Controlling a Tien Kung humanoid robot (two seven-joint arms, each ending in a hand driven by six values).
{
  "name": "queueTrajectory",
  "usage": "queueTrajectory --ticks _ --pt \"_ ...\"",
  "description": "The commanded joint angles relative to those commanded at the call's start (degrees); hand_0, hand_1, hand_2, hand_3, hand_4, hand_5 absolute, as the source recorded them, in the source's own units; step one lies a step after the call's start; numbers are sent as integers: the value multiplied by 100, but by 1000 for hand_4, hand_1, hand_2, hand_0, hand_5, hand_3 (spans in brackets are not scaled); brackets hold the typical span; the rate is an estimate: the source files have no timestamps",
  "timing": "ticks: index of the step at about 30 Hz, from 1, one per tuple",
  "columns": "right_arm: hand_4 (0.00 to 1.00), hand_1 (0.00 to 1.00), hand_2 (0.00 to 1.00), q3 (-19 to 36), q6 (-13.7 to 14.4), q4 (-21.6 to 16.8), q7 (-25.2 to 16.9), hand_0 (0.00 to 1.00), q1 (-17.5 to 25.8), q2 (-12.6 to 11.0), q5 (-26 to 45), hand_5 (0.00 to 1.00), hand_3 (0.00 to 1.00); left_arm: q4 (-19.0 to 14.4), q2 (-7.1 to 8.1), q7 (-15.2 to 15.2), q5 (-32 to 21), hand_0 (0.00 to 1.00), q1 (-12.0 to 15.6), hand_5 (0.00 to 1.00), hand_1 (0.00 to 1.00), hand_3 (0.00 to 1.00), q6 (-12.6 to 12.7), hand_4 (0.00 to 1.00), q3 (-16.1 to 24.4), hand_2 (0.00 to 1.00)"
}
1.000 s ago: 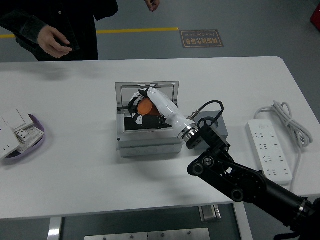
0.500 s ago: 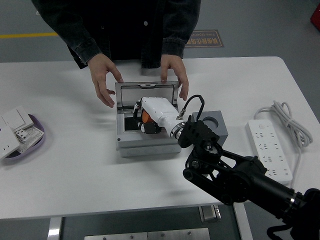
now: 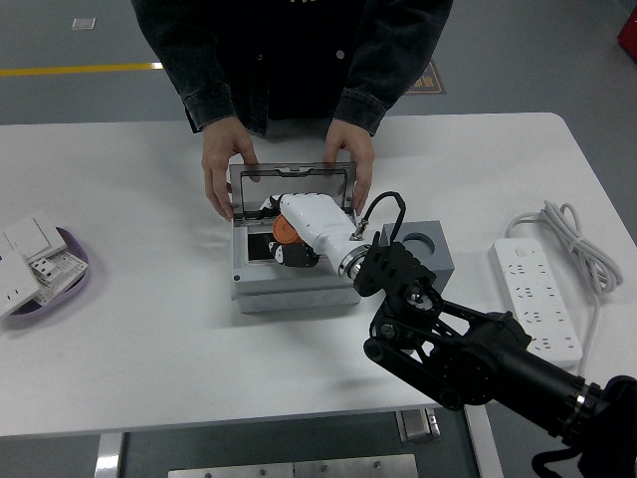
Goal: Pick up the cylinder from the cube,place it in the box,flap close box
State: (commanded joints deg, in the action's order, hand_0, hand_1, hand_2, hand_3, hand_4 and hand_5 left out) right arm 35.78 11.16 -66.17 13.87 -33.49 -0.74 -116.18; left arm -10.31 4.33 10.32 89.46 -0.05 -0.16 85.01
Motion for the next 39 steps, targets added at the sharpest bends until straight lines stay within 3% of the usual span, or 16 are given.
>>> queueTrajectory --ticks 3,4,8,9,18,23,26,34,39 --pt "592 702 711 -13 -23 5 -8 837 9 -10 -28 333 677 0 0 -1 -6 575 1 178 602 622 0 643 -6 594" --pt "772 704 717 -13 -18 -4 -17 842 15 -14 -22 442 697 0 -1 -1 -8 575 1 178 603 621 0 643 -9 594" --pt "772 704 717 3 78 -101 -124 842 53 -50 163 442 697 0 -5 -6 -26 575 2 178 603 621 0 643 -29 594" --pt "876 706 718 14 125 -162 -178 846 71 -68 266 423 729 0 -7 -7 -29 575 2 176 603 621 0 643 -32 594" --pt "900 705 716 246 378 -1119 -509 843 176 -388 1172 433 727 0 -30 -20 -69 575 -3 176 603 621 3 643 -65 594" --pt "895 694 702 534 431 -1625 -558 829 -40 -617 1331 430 711 0 -27 -21 -62 575 -6 175 603 620 3 642 -61 594" --pt "895 694 702 628 444 -1467 -585 829 -285 -697 1373 430 711 0 -17 -19 -48 575 -15 175 603 620 1 642 -55 594" --pt "870 673 681 389 528 -407 -891 807 -952 -771 1839 449 691 0 9 -18 -16 575 -63 175 602 619 -8 640 -56 594" --pt "844 664 665 146 537 217 -980 801 -1115 -792 2008 445 667 0 15 -15 -3 576 -78 172 602 619 -10 641 -54 594"
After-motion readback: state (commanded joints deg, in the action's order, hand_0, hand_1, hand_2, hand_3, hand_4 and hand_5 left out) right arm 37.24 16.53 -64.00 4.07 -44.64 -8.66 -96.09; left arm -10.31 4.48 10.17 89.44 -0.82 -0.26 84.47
